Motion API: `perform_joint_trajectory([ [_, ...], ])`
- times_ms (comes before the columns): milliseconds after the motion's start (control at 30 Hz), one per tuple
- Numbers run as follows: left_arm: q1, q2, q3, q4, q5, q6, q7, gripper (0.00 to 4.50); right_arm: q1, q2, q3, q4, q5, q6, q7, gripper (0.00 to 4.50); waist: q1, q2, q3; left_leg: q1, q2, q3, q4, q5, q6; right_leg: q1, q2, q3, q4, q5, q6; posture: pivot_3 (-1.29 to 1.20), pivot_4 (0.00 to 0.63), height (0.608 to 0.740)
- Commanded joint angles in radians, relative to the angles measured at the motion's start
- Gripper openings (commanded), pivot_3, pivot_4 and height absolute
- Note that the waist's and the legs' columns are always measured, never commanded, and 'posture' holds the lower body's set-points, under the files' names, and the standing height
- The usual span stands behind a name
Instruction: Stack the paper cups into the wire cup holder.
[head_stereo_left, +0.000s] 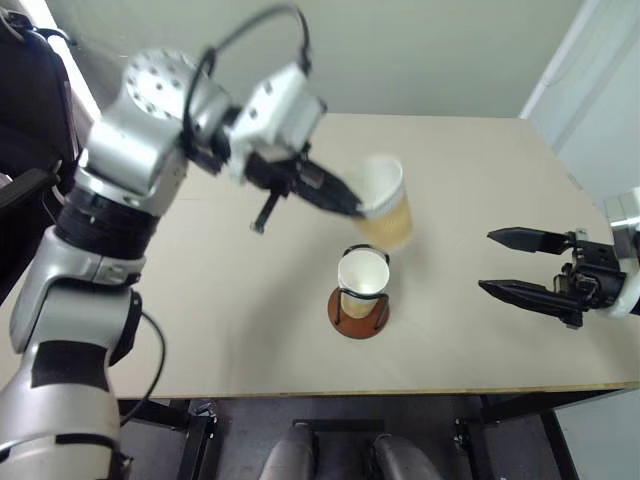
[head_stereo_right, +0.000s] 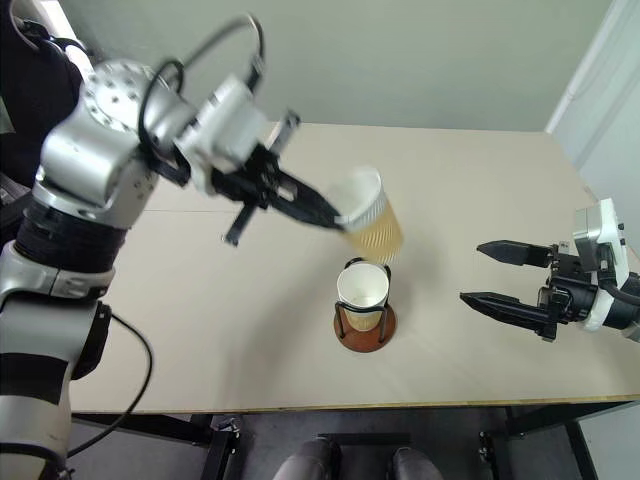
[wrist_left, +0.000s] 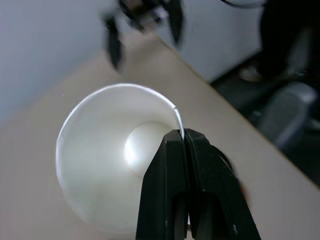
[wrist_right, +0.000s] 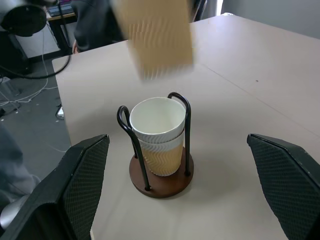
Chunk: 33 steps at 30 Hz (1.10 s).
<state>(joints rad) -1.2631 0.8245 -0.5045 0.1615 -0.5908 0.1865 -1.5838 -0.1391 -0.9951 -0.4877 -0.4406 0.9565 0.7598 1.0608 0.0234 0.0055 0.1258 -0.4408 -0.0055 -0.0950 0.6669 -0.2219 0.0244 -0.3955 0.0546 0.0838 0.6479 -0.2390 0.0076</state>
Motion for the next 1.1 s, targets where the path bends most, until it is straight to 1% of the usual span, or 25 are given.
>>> perform_joint_trajectory([
  [33, -0.018, 0.013, -0.040, 0.003, 0.007, -0.082, -0.031, 0.03, -0.004, -0.014, -0.030, -0.019, -0.002, -0.018, -0.005, 4.50, 0.001, 0.000, 0.000, 0.000, 0.000, 0.000, 0.000, 0.001, 0.000, 0.000, 0.000, 0.000, 0.000, 0.001, 0.000, 0.00, 0.150, 0.740],
  [233, -0.014, -0.019, -0.088, 0.067, 0.074, -0.181, -0.031, 0.03, -0.013, -0.014, -0.019, -0.018, -0.005, -0.017, -0.020, 4.50, 0.001, 0.000, 0.000, 0.002, 0.000, 0.000, 0.002, 0.002, 0.002, 0.002, -0.001, 0.000, -0.001, 0.003, 0.000, 0.00, 0.150, 0.740],
  [333, -0.017, -0.004, -0.109, 0.059, 0.067, -0.187, -0.031, 0.03, -0.006, -0.015, -0.027, -0.022, -0.003, -0.014, -0.020, 4.50, 0.000, 0.000, 0.000, 0.001, 0.000, 0.000, 0.002, 0.002, 0.002, 0.002, -0.001, 0.000, -0.001, 0.003, 0.000, 0.00, 0.150, 0.740],
  [467, -0.014, 0.016, -0.134, 0.051, 0.098, -0.218, -0.031, 0.03, 0.015, -0.019, -0.052, -0.029, 0.003, -0.010, -0.013, 4.50, 0.000, 0.000, 0.000, 0.001, 0.000, 0.000, 0.000, 0.002, 0.002, 0.002, -0.001, 0.000, -0.001, 0.003, 0.000, 0.00, 0.150, 0.740],
  [567, -0.012, 0.026, -0.141, 0.015, 0.072, -0.191, -0.031, 0.03, 0.029, -0.022, -0.067, -0.034, 0.009, -0.009, -0.009, 4.50, 0.000, 0.000, 0.000, 0.001, 0.000, 0.000, 0.000, 0.002, 0.002, 0.002, -0.001, 0.000, -0.002, 0.003, 0.000, 0.00, 0.150, 0.740],
  [667, -0.010, 0.024, -0.144, 0.003, 0.082, -0.179, -0.031, 0.03, 0.032, -0.024, -0.069, -0.035, 0.011, -0.010, -0.010, 4.50, 0.001, 0.000, 0.000, 0.000, -0.001, 0.000, 0.000, 0.002, 0.002, 0.002, -0.001, 0.000, -0.003, 0.003, 0.000, 0.00, 0.150, 0.740],
  [767, -0.005, 0.003, -0.136, 0.009, 0.111, -0.174, -0.031, 0.63, 0.031, -0.021, -0.059, -0.035, 0.008, -0.012, -0.014, 4.50, 0.001, 0.000, 0.000, 0.000, -0.001, 0.000, 0.000, 0.002, 0.002, 0.002, -0.001, 0.000, -0.002, 0.003, 0.000, 0.00, 0.150, 0.740],
  [800, -0.004, -0.004, -0.132, 0.012, 0.122, -0.177, -0.031, 0.91, 0.028, -0.020, -0.054, -0.034, 0.006, -0.013, -0.017, 4.50, 0.001, 0.000, 0.000, 0.000, -0.001, 0.000, 0.000, 0.002, 0.002, 0.002, -0.001, 0.000, -0.002, 0.003, 0.000, 0.00, 0.150, 0.740],
  [967, 0.004, -0.037, -0.108, 0.045, 0.149, -0.192, -0.031, 2.64, 0.001, -0.018, -0.019, -0.026, 0.000, -0.014, -0.030, 4.50, 0.000, 0.000, 0.000, 0.000, -0.001, 0.000, 0.000, 0.002, 0.002, 0.002, -0.001, 0.000, -0.002, 0.003, 0.000, 0.00, 0.150, 0.740],
  [1100, 0.007, -0.084, -0.054, 0.091, 0.175, -0.193, -0.030, 4.11, -0.026, -0.020, 0.011, -0.011, 0.003, -0.004, -0.026, 4.50, 0.001, 0.000, 0.000, 0.000, -0.001, 0.000, 0.000, 0.002, 0.002, 0.002, -0.001, 0.000, -0.002, 0.003, 0.000, 0.00, 0.150, 0.740],
])
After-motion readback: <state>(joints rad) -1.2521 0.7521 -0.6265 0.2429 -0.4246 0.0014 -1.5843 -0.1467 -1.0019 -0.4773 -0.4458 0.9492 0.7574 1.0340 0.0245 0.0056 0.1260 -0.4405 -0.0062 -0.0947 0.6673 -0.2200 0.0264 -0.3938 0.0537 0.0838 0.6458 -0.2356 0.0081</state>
